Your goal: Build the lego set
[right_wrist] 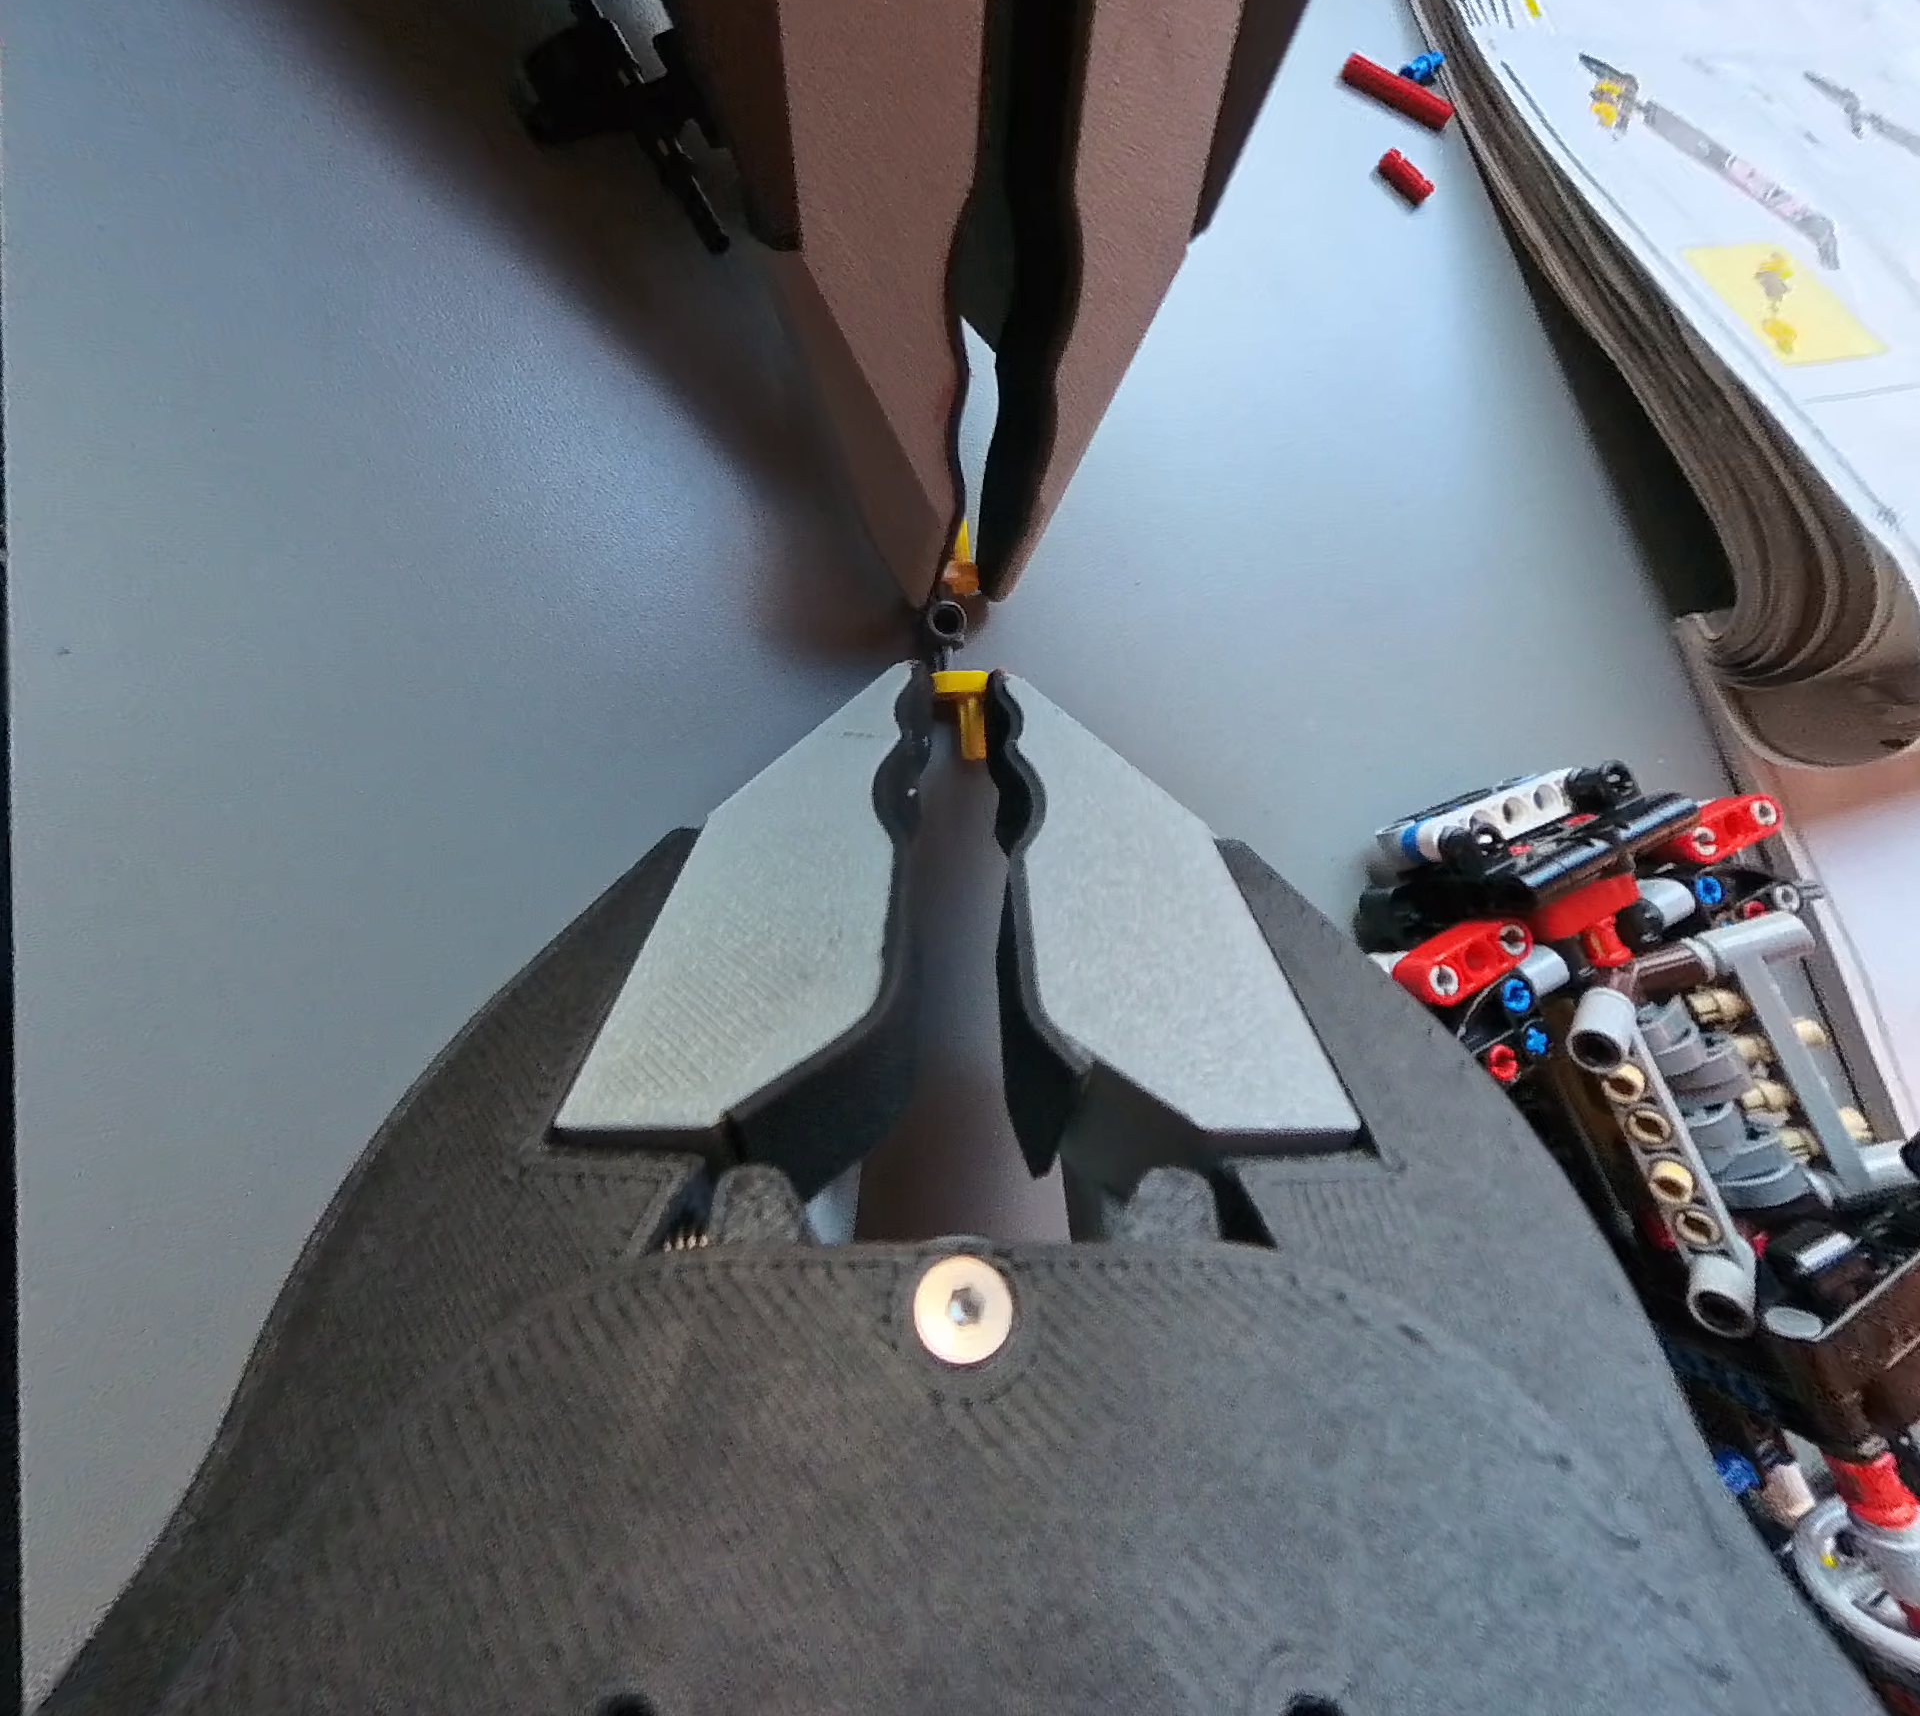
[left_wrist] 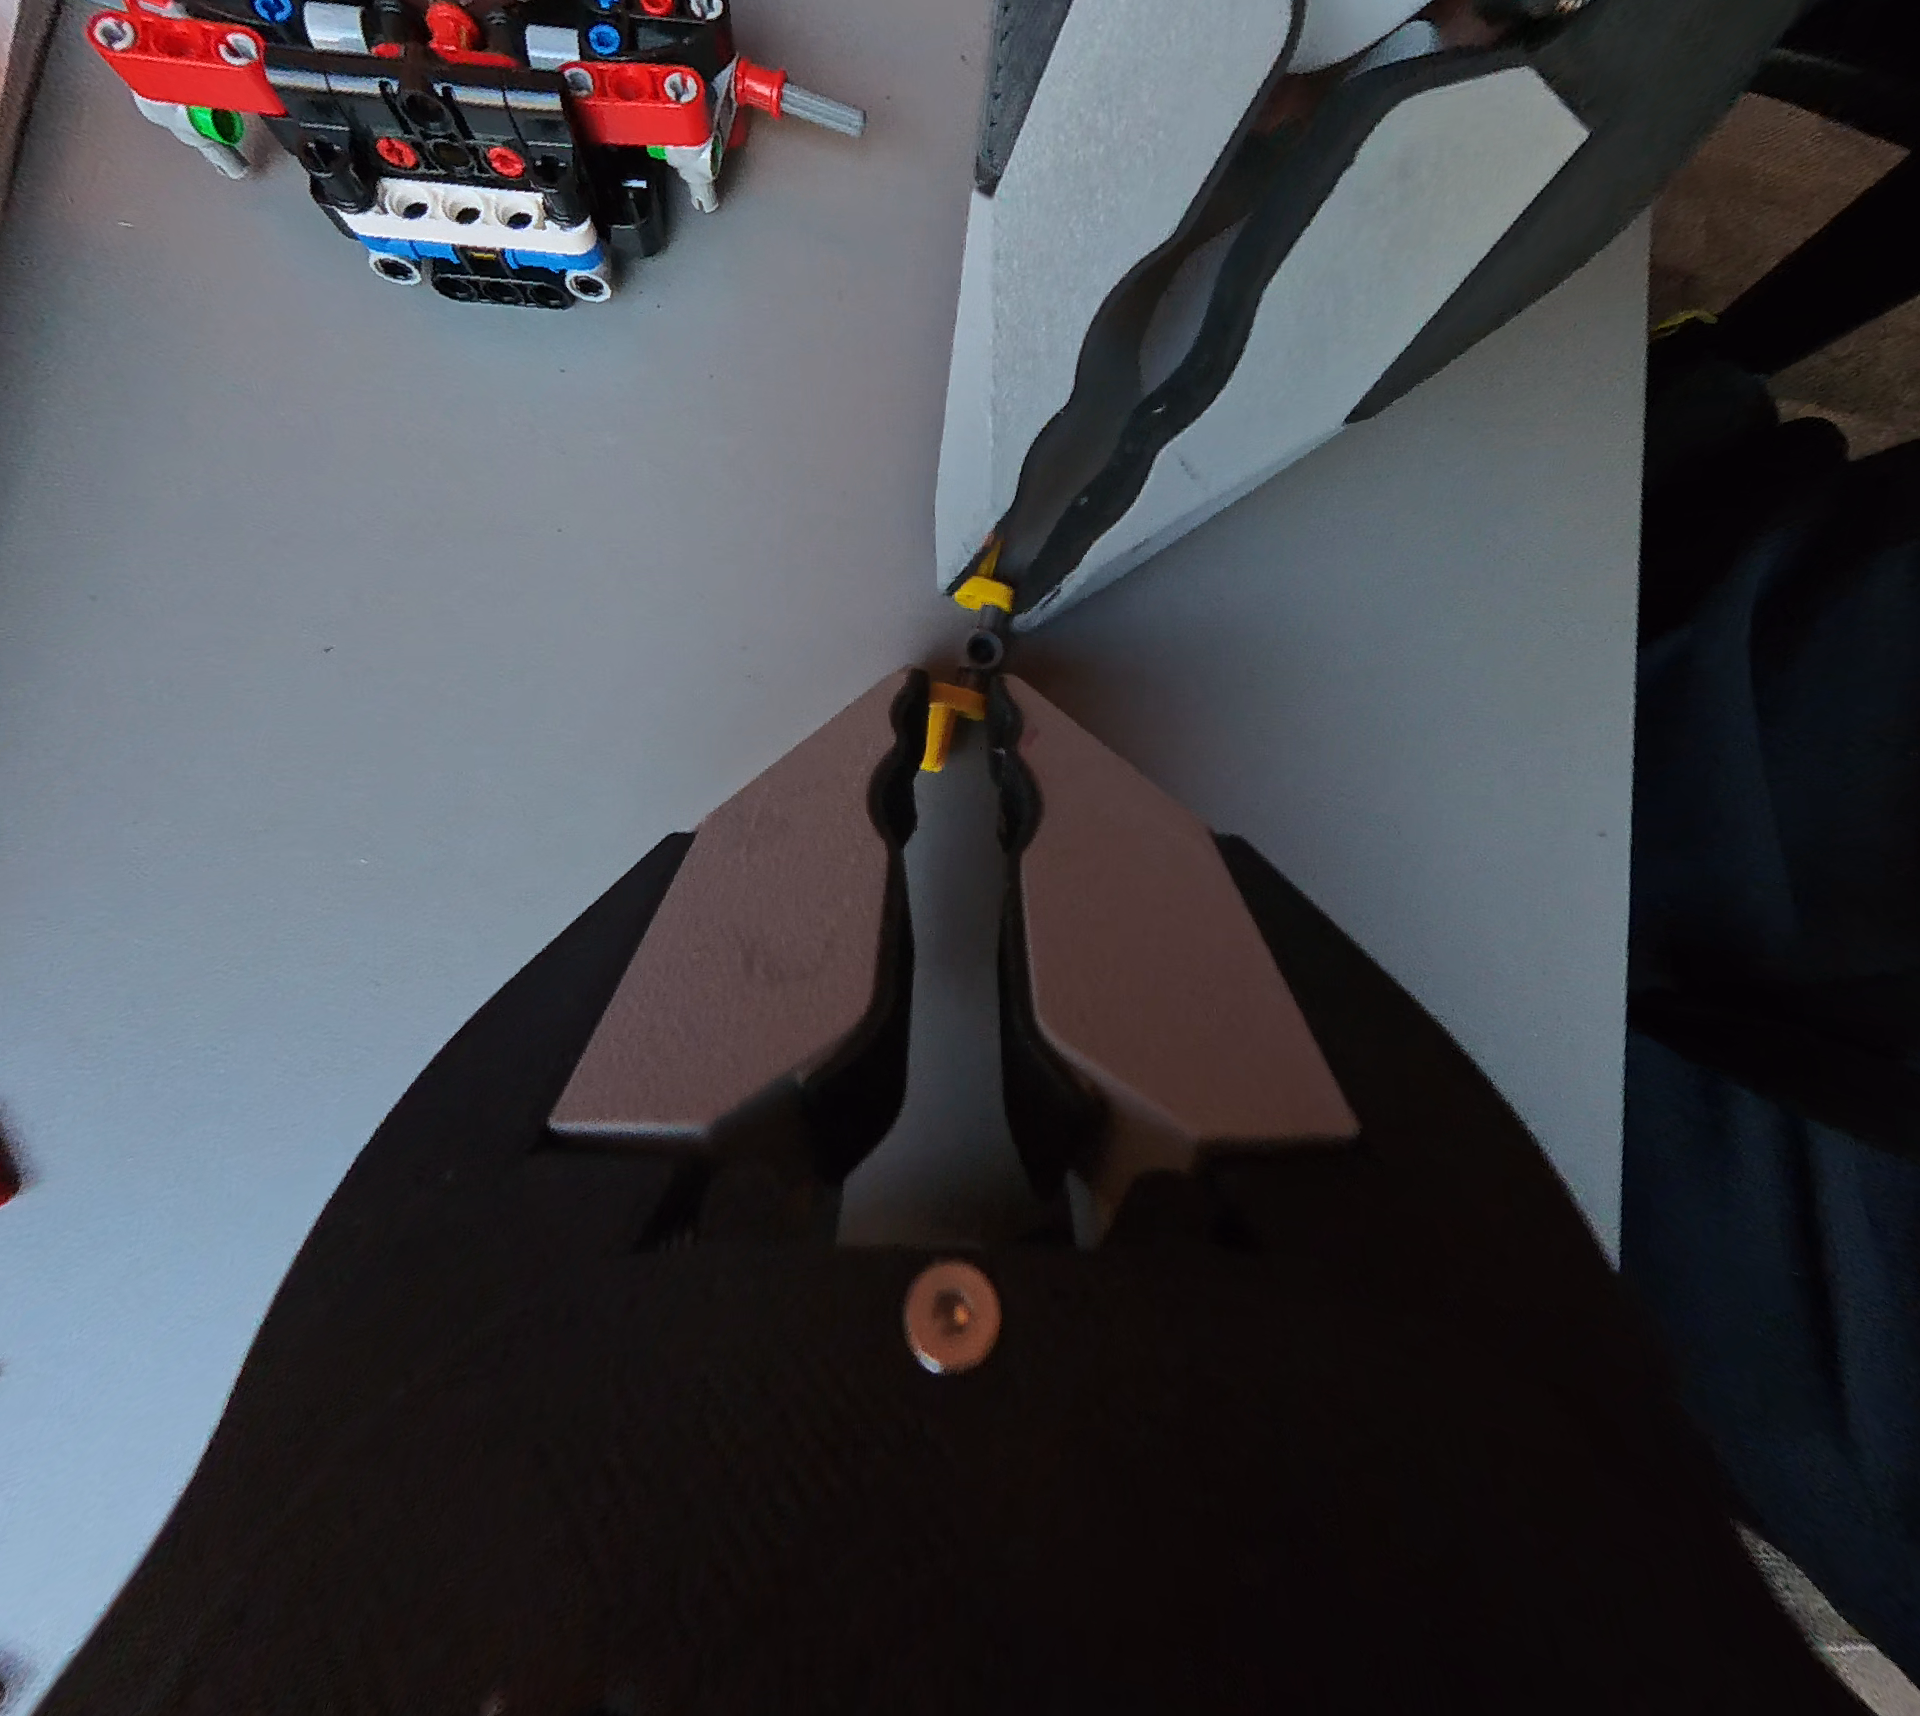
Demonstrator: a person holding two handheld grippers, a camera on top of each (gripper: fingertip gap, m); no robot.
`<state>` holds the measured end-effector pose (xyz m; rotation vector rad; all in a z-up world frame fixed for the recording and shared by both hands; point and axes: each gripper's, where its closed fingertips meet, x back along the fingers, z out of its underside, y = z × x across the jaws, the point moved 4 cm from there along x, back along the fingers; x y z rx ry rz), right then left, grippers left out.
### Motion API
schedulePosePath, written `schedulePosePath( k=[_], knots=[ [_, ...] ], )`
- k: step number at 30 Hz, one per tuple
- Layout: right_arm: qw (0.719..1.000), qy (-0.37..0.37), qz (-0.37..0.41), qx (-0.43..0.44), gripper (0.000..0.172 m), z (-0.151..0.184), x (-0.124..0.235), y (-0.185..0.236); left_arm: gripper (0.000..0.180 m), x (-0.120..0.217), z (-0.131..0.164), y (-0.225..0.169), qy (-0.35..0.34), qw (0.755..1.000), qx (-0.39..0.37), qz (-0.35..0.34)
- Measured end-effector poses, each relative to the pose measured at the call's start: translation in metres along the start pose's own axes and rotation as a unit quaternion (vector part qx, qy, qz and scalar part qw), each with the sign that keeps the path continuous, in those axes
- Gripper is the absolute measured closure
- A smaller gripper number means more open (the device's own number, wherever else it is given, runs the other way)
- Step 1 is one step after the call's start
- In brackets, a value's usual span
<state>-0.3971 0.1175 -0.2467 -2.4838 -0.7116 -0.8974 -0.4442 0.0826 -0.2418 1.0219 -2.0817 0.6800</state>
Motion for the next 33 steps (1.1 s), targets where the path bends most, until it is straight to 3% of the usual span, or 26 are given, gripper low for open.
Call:
schedulePosePath(
  k=[11, 16, 22, 28, 33],
  knots=[
    [1.000, -0.003, -0.007, -0.009, 0.163, 0.000, -0.001, -0.001, 0.178, -0.003, -0.005, -0.003, 0.015, 1.000, 0.002, 0.021],
    [1.000, -0.007, -0.016, -0.025, 0.163, 0.000, 0.000, -0.004, 0.178, -0.003, -0.004, 0.000, -0.011, 0.999, 0.013, 0.040],
    [0.997, -0.046, -0.049, -0.044, 0.157, 0.005, 0.016, -0.010, 0.178, -0.004, -0.004, 0.000, -0.019, 0.999, -0.017, 0.043],
    [0.998, -0.032, -0.058, -0.024, 0.172, 0.006, 0.011, -0.010, 0.178, -0.004, -0.005, 0.001, -0.025, 0.997, -0.043, 0.054],
    [0.997, -0.029, -0.072, -0.012, 0.172, 0.006, 0.009, -0.010, 0.178, -0.005, -0.005, 0.000, -0.024, 0.996, -0.060, 0.060]
  ],
)
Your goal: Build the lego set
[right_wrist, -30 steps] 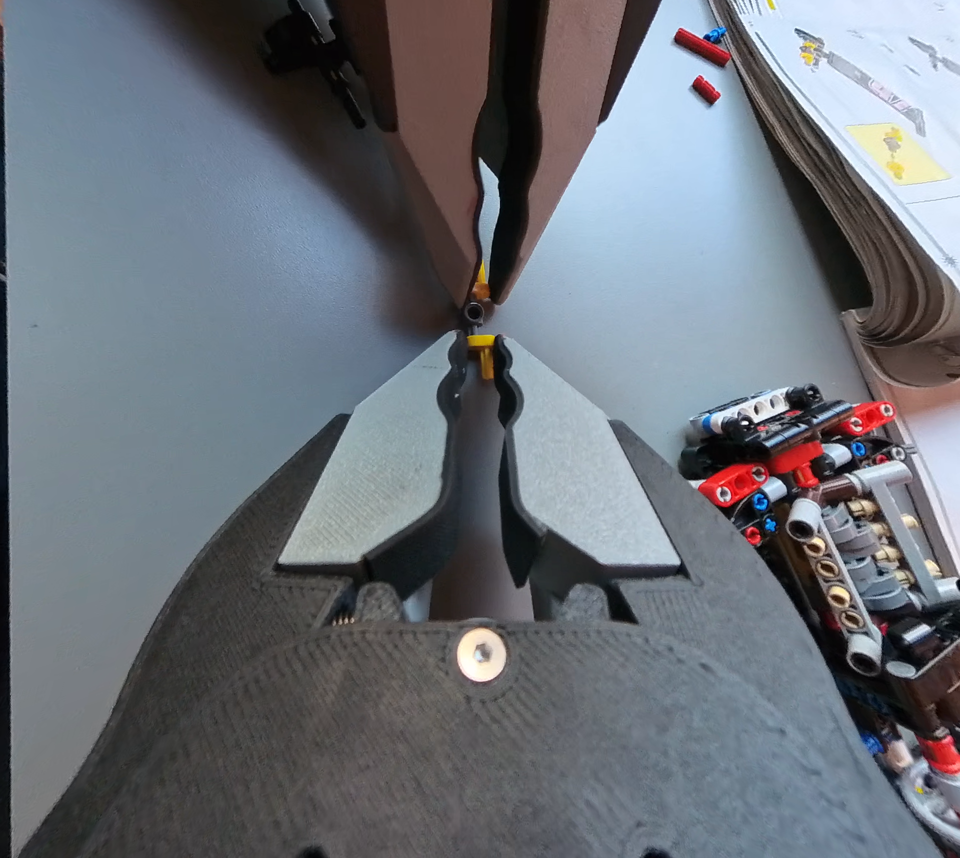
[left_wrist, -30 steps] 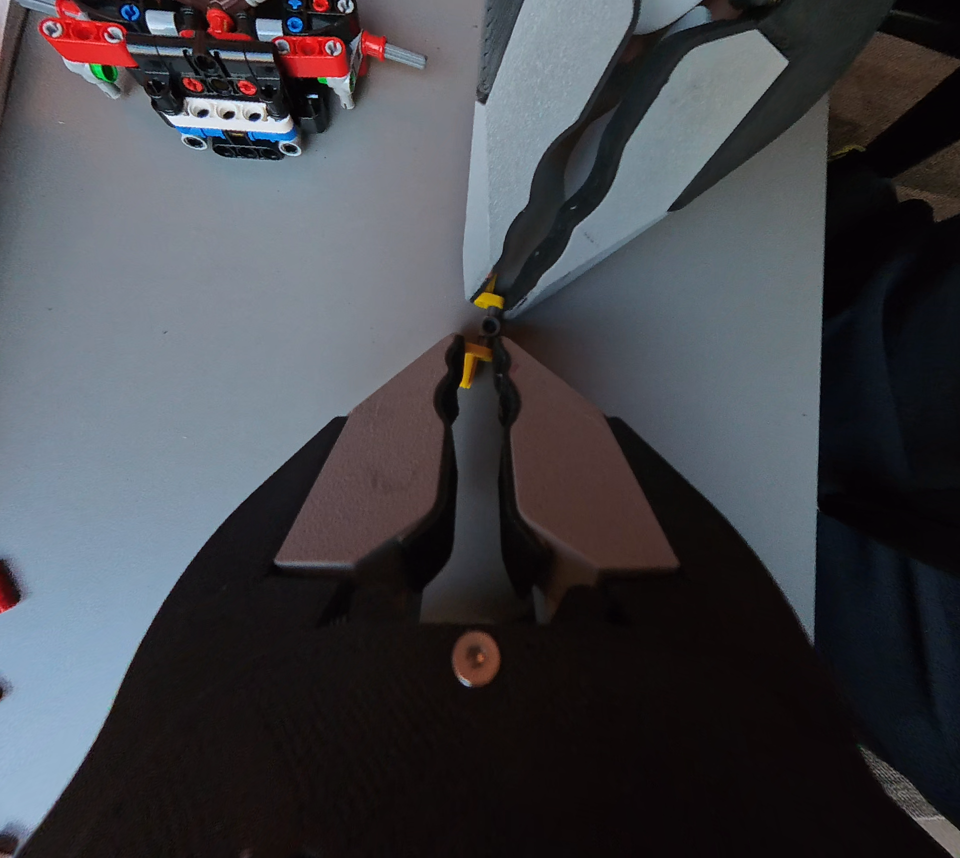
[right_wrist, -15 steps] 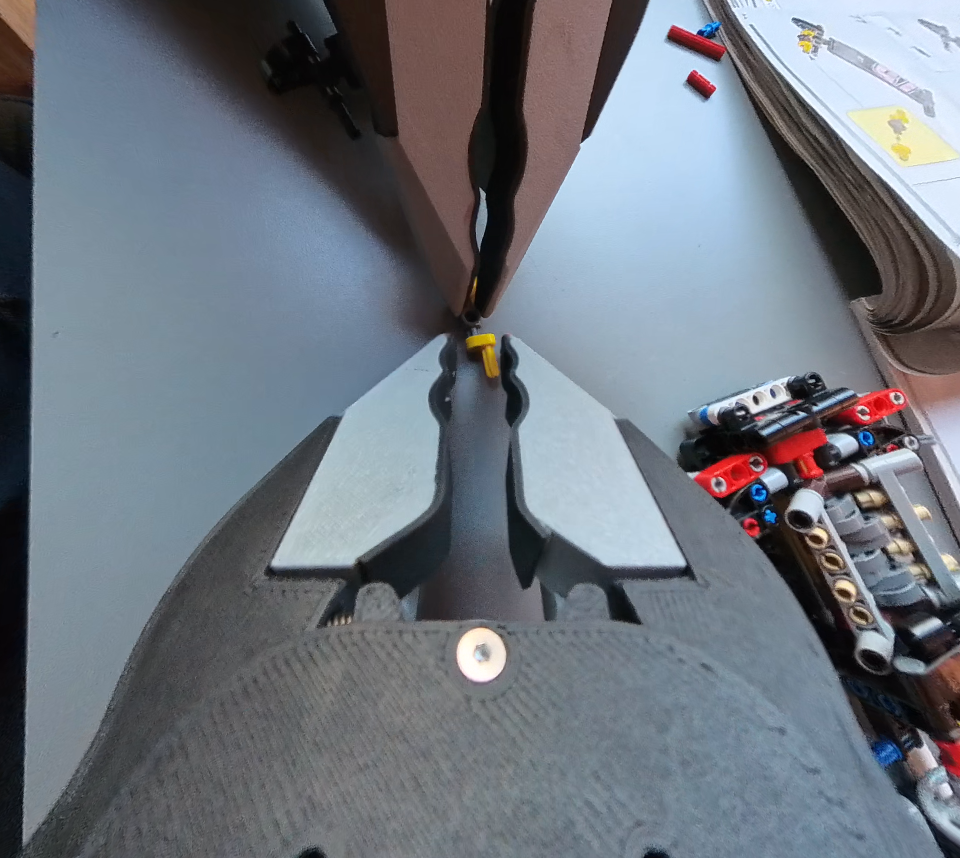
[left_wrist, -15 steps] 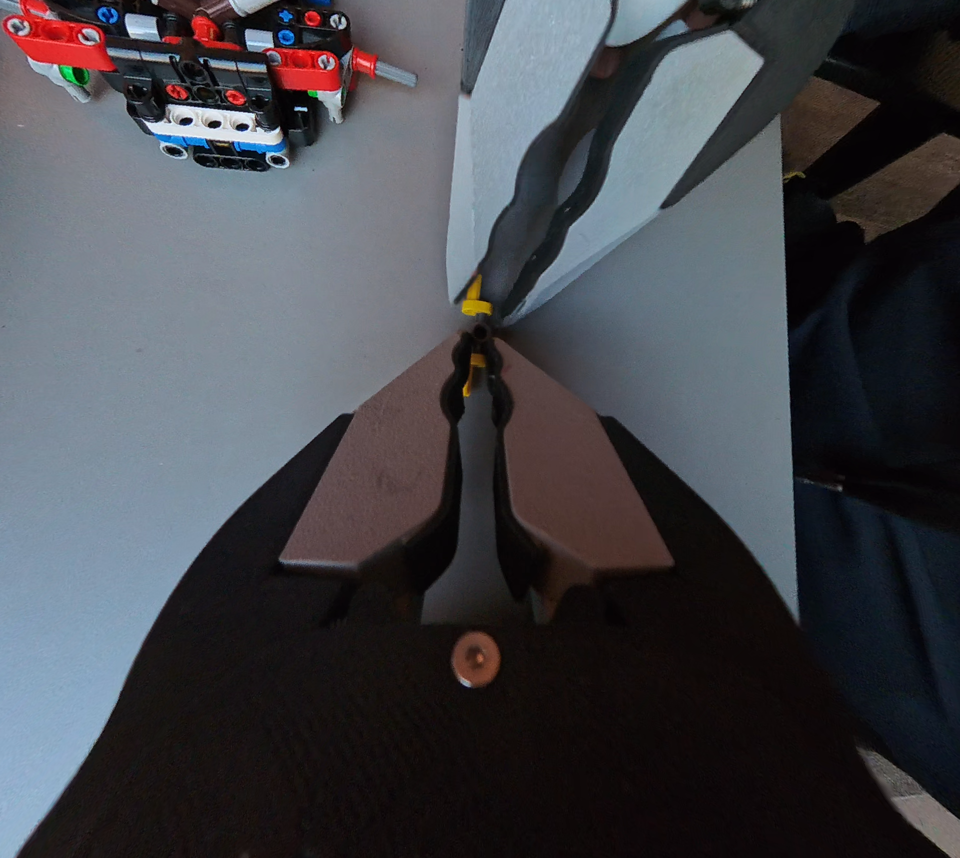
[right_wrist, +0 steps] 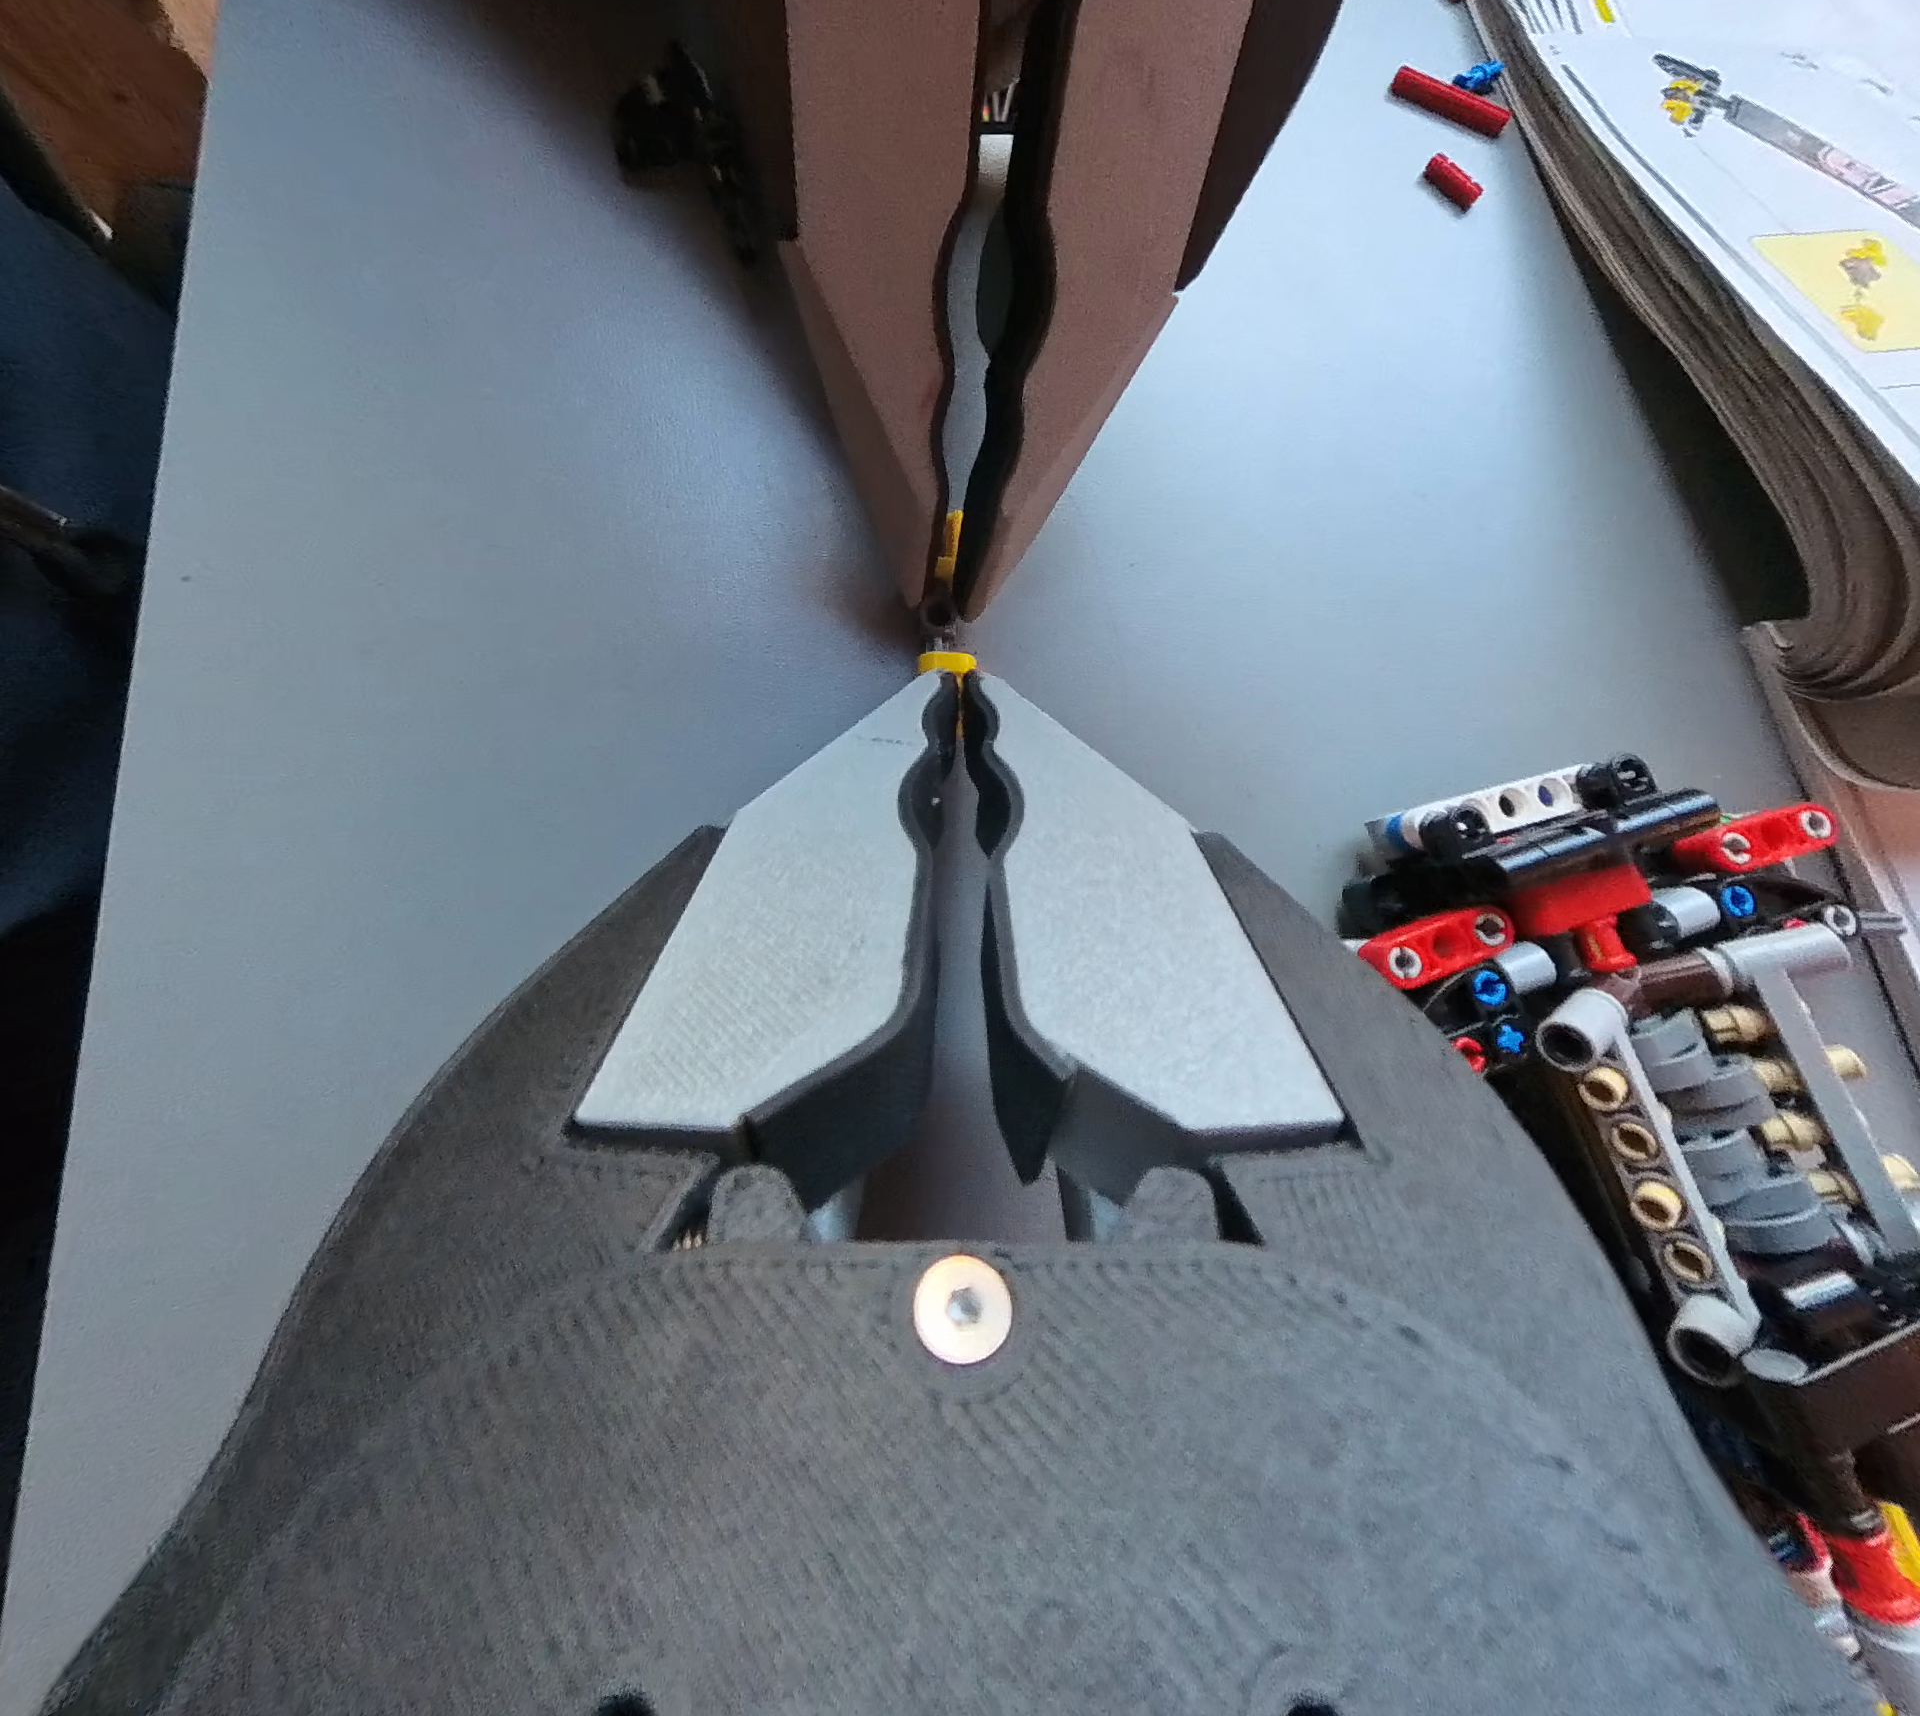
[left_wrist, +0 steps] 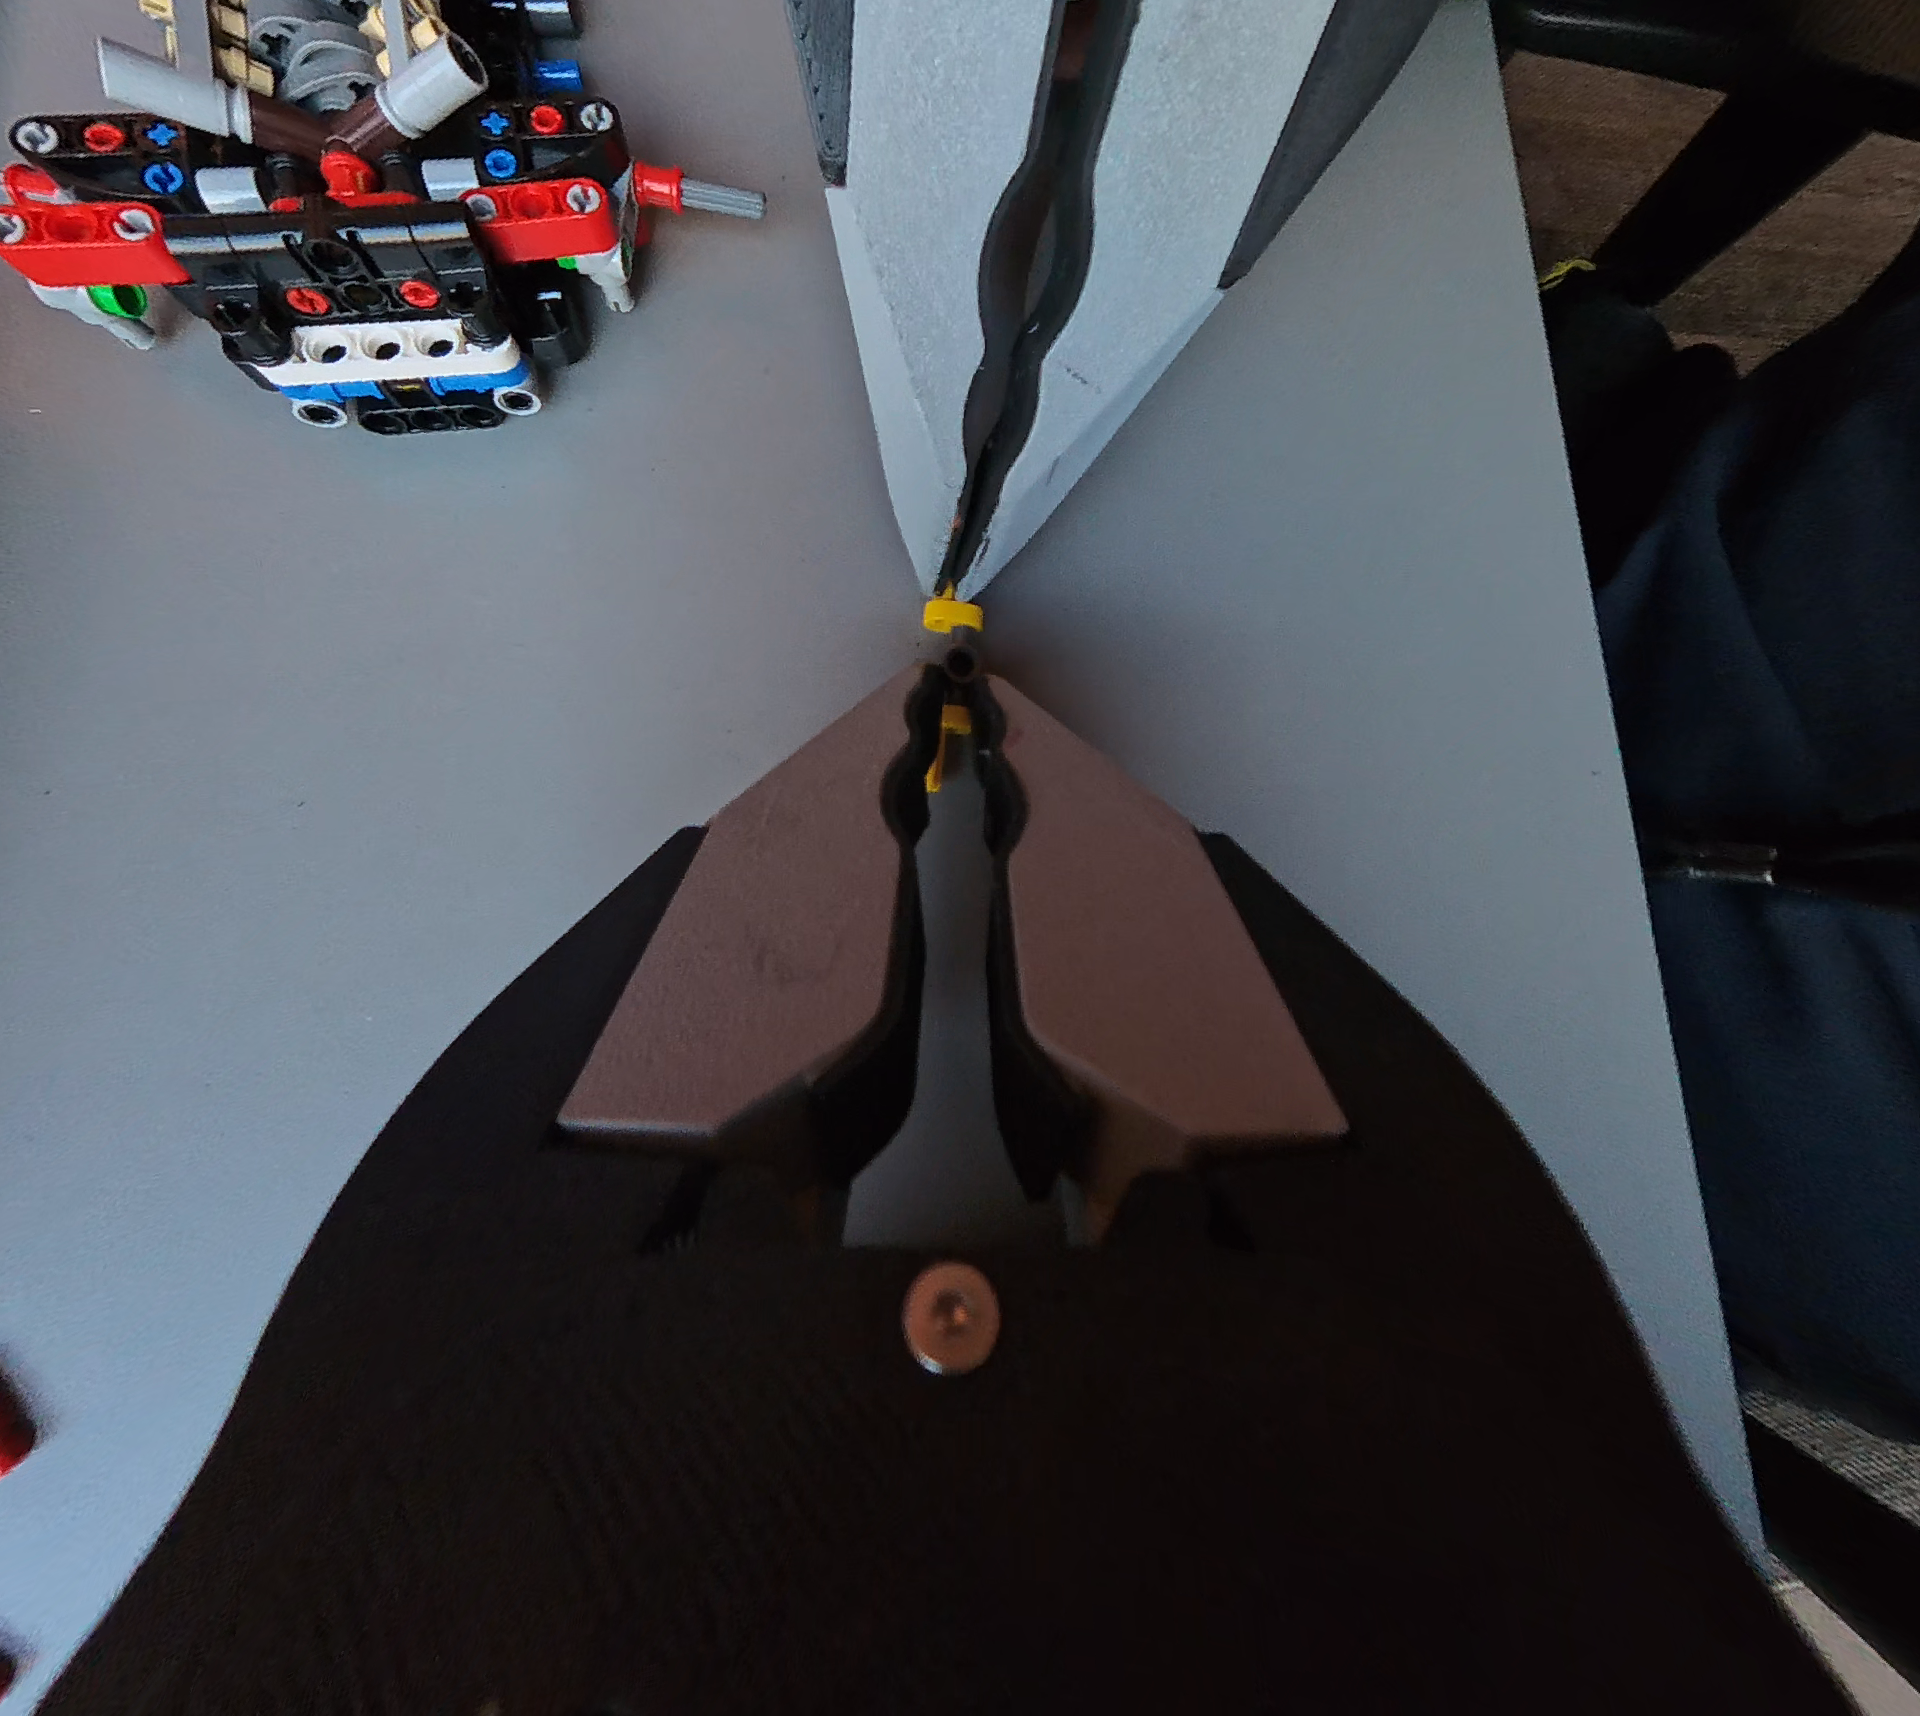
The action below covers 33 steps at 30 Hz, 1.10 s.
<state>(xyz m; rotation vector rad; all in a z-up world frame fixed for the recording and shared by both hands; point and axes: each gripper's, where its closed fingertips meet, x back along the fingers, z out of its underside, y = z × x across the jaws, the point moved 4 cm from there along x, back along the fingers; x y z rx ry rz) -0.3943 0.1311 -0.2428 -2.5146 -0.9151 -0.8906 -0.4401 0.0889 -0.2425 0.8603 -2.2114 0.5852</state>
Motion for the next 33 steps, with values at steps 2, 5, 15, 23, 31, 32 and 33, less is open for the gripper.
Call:
schedulePosePath(
  k=[2, 5, 15, 23, 31, 32, 33],
  knots=[
    [1.000, -0.001, -0.004, 0.006, 0.172, 0.0004, 0.0002, -0.0002, 0.178, 0.0000, 0.0001, 0.0004, -0.002, 1.000, 0.006, 0.005],
    [1.000, 0.006, -0.001, 0.021, 0.169, 0.0025, 0.0005, -0.0012, 0.178, 0.0000, 0.0002, -0.0002, -0.002, 1.000, -0.004, 0.000],
    [0.999, 0.010, 0.013, 0.041, 0.166, 0.0031, 0.0015, -0.0009, 0.178, 0.0000, 0.0003, -0.0007, -0.001, 1.000, -0.012, -0.005],
    [0.999, 0.018, 0.000, 0.036, 0.170, 0.0031, -0.0017, 0.0018, 0.178, -0.0008, -0.0002, -0.0007, -0.001, 1.000, -0.002, 0.003],
    [0.999, 0.035, -0.020, 0.025, 0.170, 0.0017, -0.0024, -0.0001, 0.178, -0.0018, -0.0009, 0.0015, 0.009, 0.999, 0.015, 0.035],
    [0.999, 0.034, -0.023, 0.021, 0.170, 0.0018, -0.0025, -0.0004, 0.178, -0.0018, -0.0012, 0.0012, 0.011, 0.999, 0.010, 0.030],
    [0.999, 0.033, -0.026, 0.019, 0.171, 0.0019, -0.0026, -0.0007, 0.178, -0.0020, -0.0014, 0.0010, 0.015, 1.000, 0.006, 0.025]
  ],
)
